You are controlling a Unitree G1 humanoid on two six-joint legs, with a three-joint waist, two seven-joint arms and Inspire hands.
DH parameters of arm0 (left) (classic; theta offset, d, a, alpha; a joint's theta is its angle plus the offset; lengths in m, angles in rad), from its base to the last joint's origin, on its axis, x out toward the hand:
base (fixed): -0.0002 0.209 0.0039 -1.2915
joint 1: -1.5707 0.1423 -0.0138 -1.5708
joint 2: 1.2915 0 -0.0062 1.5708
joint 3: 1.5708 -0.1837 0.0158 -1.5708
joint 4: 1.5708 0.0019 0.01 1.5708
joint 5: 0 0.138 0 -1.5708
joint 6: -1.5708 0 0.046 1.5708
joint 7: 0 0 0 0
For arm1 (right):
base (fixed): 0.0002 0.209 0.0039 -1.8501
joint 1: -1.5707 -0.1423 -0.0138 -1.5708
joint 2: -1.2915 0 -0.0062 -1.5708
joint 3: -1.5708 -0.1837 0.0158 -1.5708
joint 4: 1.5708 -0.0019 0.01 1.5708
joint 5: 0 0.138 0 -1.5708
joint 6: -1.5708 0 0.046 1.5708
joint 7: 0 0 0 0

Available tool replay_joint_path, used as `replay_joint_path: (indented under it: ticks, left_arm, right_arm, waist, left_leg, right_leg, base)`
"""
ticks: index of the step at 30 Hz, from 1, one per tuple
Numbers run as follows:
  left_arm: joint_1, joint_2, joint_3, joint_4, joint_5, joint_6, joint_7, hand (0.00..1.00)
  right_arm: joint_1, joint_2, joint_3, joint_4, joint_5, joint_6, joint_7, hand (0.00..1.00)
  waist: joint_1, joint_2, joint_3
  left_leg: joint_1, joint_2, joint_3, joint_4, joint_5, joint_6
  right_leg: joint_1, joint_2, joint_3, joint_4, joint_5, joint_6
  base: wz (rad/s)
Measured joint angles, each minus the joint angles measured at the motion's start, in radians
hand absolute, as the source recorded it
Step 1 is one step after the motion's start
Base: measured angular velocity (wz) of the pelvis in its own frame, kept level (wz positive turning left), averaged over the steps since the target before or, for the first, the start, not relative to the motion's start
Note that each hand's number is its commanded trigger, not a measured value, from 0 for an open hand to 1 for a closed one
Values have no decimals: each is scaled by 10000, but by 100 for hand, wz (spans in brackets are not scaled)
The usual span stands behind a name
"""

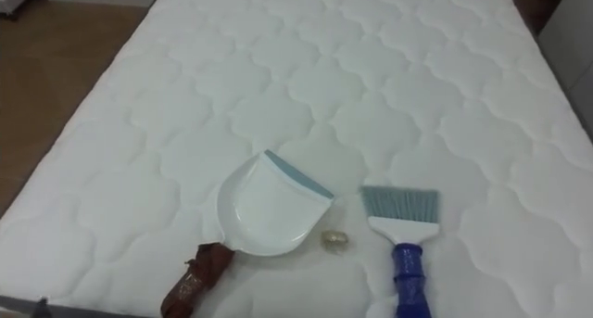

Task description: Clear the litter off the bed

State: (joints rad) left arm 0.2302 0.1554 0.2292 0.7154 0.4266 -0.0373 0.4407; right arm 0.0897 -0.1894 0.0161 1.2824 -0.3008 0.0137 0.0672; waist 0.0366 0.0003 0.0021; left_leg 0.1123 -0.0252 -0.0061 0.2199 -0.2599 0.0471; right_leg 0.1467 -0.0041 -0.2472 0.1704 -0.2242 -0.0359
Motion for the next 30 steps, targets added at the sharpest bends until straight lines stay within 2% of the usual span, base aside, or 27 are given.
replay_joint_path:
  ticks: [4, 7, 9, 15, 21, 27, 30]
  left_arm:
    - [102, -154, -122, -1207, 1, -134, 588, 0]
    - [43, -149, -484, -1508, -4, -576, 1186, 0]
    - [-24, -148, -732, -1638, -3, -639, 1225, 0]
    - [-158, -142, -1409, -2057, -15, -1158, 1231, 0]
    - [-310, -88, -2049, -2306, -16, -1327, 1155, 0]
    - [-614, -19, -2736, -2445, -25, -1361, 1068, 0]
    - [-740, 1, -3050, -2447, -31, -1362, 790, 0]
  right_arm:
    - [88, -39, 14, -110, 329, -120, 9, 0]
    - [134, -111, 43, -109, 589, -173, 2, 0]
    - [157, -114, 43, -111, 607, -224, 3, 0]
    - [163, -102, 26, -119, 645, -481, 2, 0]
    - [48, -95, 62, -120, 802, -784, -8, 0]
    - [43, -93, 230, -122, 990, -788, -15, 0]
    - [-15, -95, 431, -180, 989, -785, -14, 0]
  waist:
    - [5, 1, -22]
    - [-38, 37, -44]
    - [-57, 22, -43]
    - [-184, -123, -24]
    - [-344, -208, -3]
    - [-395, -345, 39]
    - [-379, -342, 36]
  left_leg:
    - [6, -4, -17, 7, 1, 0]
    - [33, -11, -6, 14, 1, 1]
    - [34, -9, 6, 13, 2, 2]
    - [29, -8, 6, 14, 3, 5]
    - [35, -10, -8, 6, 7, 7]
    - [19, -5, 32, 3, 8, 6]
    - [-60, 24, 210, 3, 8, 6]
  right_leg:
    - [-38, -1, -4, 5, 0, 0]
    - [27, -12, 3, 13, 1, 1]
    - [20, -15, 8, 16, 1, 1]
    - [12, -19, 2, 13, 4, 5]
    - [26, -18, -9, -10, 7, 9]
    - [-70, -14, 50, 5, 8, 7]
    - [-140, 8, 227, 20, 36, 14]
  base:
    - [0]
    - [0]
    - [0]
    - [0]
    - [0]
    - [-2]
    - [-14]
